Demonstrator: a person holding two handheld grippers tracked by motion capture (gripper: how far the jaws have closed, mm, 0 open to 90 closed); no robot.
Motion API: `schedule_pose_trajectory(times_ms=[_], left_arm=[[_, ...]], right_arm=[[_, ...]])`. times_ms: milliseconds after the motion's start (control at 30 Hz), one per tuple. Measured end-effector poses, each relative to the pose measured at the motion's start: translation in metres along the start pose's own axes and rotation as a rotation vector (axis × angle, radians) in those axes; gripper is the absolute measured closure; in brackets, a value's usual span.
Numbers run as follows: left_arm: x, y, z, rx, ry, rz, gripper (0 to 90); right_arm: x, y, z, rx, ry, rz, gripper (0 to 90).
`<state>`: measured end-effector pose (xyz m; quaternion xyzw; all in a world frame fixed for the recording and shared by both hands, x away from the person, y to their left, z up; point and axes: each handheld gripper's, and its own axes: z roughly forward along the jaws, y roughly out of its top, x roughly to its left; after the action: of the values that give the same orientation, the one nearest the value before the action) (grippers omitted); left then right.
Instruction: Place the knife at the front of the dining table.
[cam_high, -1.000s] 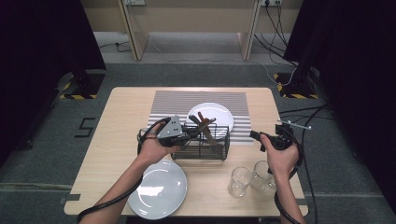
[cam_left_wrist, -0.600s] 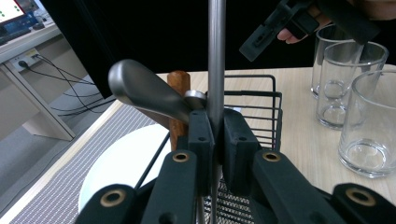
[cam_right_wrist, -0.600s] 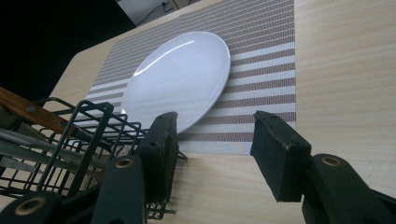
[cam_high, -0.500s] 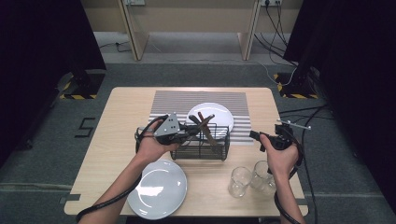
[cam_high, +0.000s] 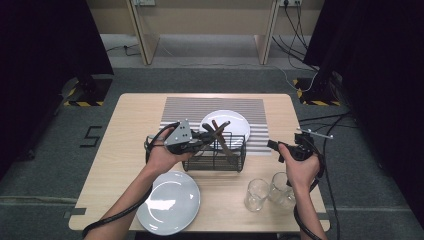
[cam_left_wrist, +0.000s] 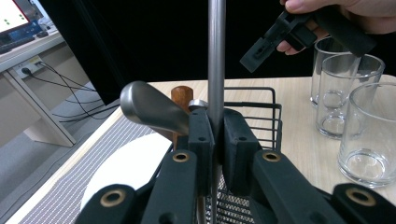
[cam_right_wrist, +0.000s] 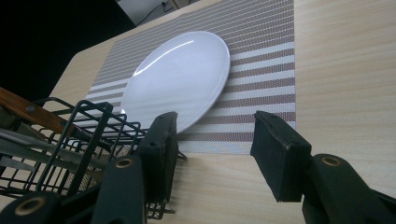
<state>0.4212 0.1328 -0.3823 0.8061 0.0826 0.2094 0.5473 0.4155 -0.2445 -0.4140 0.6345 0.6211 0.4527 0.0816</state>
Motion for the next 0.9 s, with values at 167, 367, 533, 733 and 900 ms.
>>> schedule_pose_trajectory(times_ms=[167,367,533,733,900], left_arm=[[0.0006,0.0026,0.0001,-0.006,-0.003,0.003,83.1],[0.0005,0.0036,0.0005,-0.011,-0.002,0.001,83.0],[0.0005,0.0035,0.0001,-0.018,-0.002,-0.004,83.1],[0.0005,0.0051,0.0002,-0.022,-0.004,-0.004,83.0],[0.0006,0.0059,0.0002,-0.026,-0.004,-0.004,83.0]], right_arm=[[-0.0004,0.0,0.0003,0.0,-0.001,0.0,50.2],[-0.0007,-0.0002,0.0005,-0.001,-0.002,-0.003,50.2],[-0.0007,-0.0003,0.0005,-0.001,-0.001,-0.003,50.2],[-0.0012,-0.0004,0.001,0.001,-0.001,-0.001,50.1],[-0.0011,-0.0002,0.0008,-0.001,-0.002,0.0,50.1]])
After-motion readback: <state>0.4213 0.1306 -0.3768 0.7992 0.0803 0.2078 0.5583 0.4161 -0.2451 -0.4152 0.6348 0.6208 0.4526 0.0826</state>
